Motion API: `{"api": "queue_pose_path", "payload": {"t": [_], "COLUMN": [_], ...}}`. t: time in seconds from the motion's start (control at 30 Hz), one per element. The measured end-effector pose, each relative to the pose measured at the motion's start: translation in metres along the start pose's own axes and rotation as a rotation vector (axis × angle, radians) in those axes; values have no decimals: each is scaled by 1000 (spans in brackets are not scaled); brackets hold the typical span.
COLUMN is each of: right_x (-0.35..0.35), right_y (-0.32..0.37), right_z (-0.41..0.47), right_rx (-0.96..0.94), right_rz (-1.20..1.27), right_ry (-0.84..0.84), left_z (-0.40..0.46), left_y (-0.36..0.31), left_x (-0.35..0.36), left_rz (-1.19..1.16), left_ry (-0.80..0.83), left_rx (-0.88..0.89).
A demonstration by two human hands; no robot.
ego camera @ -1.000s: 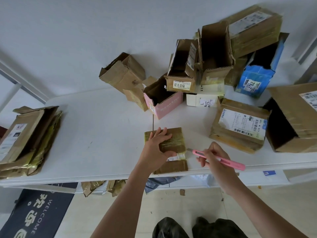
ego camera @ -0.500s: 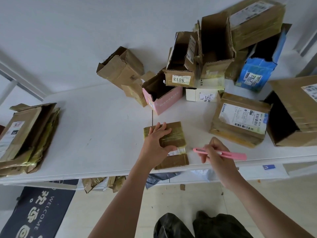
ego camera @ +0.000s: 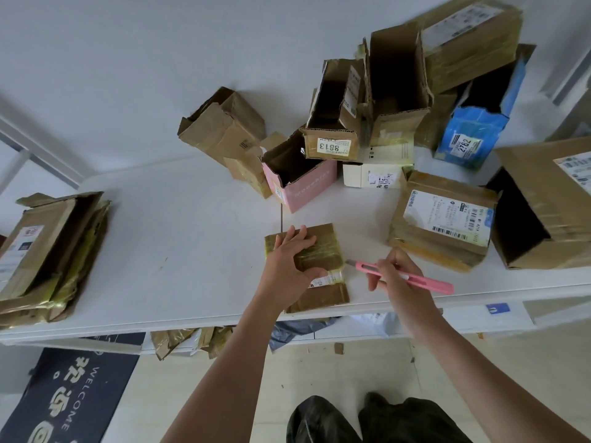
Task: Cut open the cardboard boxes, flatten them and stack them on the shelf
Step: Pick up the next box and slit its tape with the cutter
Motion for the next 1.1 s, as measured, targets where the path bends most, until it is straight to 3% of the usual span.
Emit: {"api": "queue_pose_path", "payload": {"t": [0.13,0.87,1.0,1.1], "right_x": [1,5,-37,-78], "right_y": [22,33,81,101], "right_z": [21,-2,20,40], "right_rx": [-39,-150,-428,-567], "right_rz": [25,-96,-249,-677], "right_ry": [-45,148,-119,-368], "left_z": [0,1,1,1], "left_y": [1,-1,0,-1], "left_x": [0,-1,-1,-1], "left_rz": [-5,8,0,-2], "left_ry": [-3,10,3,5], "left_rx": [-13,21,19,20]}}
Point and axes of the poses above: each hand's wrist, its own z-axis towards the middle knuckle, its own x-axis out of the palm, y = z × x, the point moved 9 cm from there along z, towards the middle knuckle, and after that the axes turned 1 degree about z, right-handed, at the moved point
